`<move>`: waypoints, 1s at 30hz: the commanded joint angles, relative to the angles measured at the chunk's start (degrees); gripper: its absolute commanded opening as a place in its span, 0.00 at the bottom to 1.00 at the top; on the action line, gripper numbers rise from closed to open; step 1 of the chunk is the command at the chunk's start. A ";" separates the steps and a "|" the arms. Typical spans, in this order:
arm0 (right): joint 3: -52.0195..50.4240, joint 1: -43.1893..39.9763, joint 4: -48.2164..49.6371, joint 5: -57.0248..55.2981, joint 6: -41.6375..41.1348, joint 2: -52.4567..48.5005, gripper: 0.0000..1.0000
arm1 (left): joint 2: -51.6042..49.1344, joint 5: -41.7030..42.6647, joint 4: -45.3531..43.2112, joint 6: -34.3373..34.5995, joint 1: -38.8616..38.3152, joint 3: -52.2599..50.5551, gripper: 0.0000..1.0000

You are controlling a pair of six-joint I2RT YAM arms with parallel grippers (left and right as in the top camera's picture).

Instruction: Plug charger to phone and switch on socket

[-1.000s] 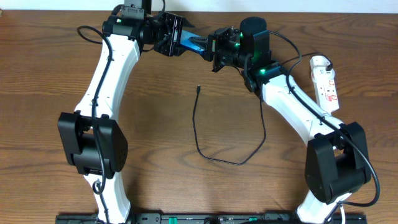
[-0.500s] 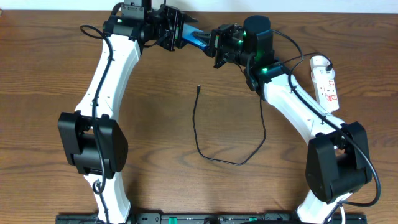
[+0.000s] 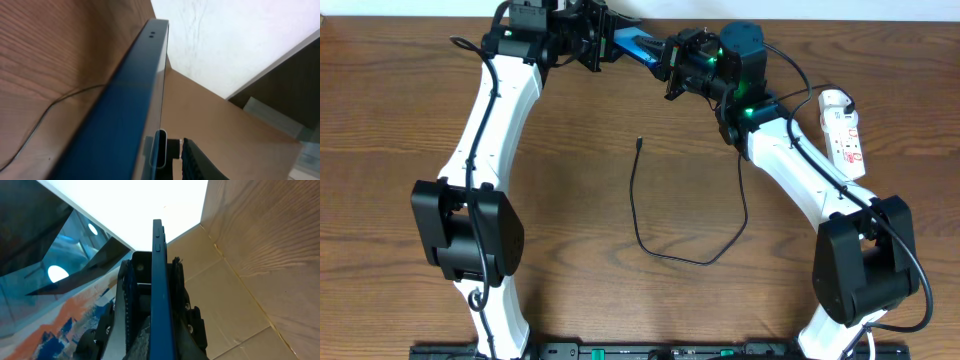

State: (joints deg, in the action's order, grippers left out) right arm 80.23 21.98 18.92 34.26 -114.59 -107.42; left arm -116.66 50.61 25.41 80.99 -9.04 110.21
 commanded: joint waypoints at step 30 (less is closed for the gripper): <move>0.61 1.36 2.97 8.13 -1.79 0.63 0.01 | 0.72 2.23 -2.78 -3.80 0.92 0.15 0.08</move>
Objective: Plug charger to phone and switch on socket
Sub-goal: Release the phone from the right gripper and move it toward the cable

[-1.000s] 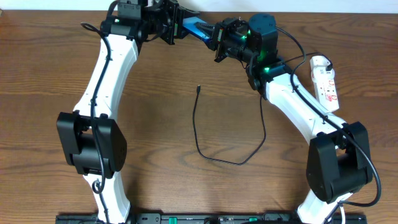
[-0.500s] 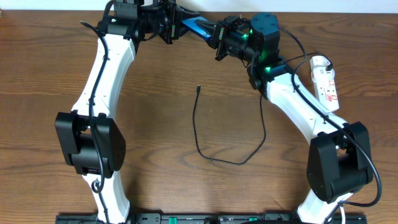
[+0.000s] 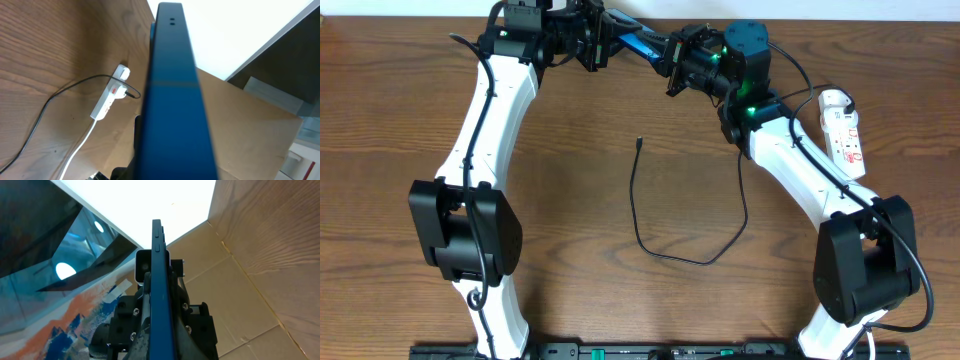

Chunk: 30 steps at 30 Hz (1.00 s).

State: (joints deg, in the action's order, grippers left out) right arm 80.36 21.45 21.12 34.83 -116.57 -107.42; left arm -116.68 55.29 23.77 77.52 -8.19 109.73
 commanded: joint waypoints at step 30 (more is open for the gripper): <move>0.48 2.43 -1.73 5.64 7.76 0.63 0.39 | 0.74 -5.86 0.07 -5.68 0.76 0.63 0.07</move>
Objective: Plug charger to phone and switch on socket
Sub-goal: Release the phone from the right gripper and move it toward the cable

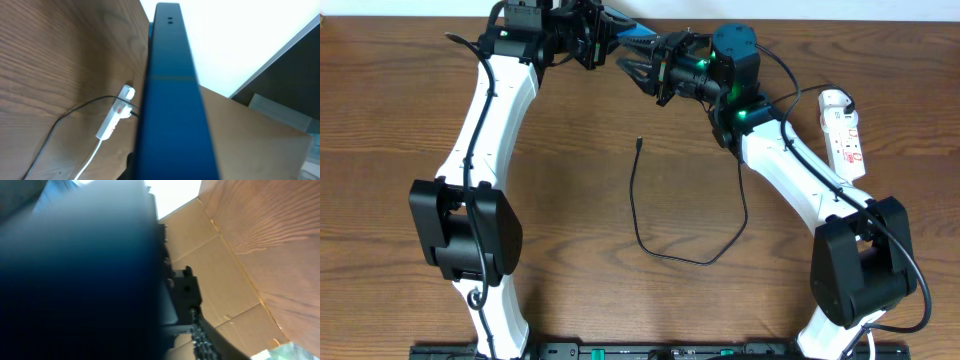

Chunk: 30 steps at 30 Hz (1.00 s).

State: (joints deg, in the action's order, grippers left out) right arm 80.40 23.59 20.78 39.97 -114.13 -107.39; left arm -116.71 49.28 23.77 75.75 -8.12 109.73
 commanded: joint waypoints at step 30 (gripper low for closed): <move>0.42 -4.39 -44.22 -10.54 78.75 0.09 0.71 | 0.76 8.83 29.77 -64.17 11.87 0.63 0.07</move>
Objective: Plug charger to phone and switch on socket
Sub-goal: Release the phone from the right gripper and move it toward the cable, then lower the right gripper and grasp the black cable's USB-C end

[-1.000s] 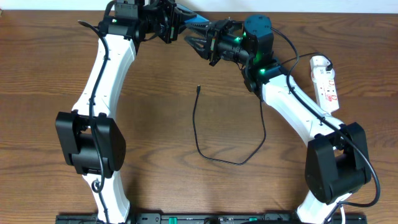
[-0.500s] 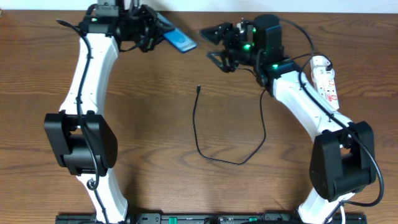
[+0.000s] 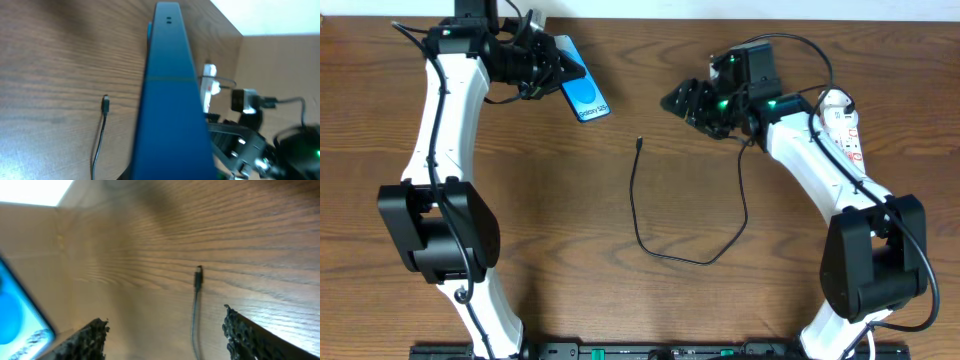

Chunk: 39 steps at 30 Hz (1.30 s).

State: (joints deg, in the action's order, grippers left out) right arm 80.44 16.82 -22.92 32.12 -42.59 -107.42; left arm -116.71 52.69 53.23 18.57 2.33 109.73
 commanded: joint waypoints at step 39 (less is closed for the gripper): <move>0.37 11.04 2.45 -5.11 2.29 -15.72 0.31 | 0.76 14.16 1.42 -9.97 5.20 0.63 0.07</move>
State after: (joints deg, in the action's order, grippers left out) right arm 80.44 27.59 -20.34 28.40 -38.81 -122.21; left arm -116.71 64.23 54.26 10.00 7.44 109.73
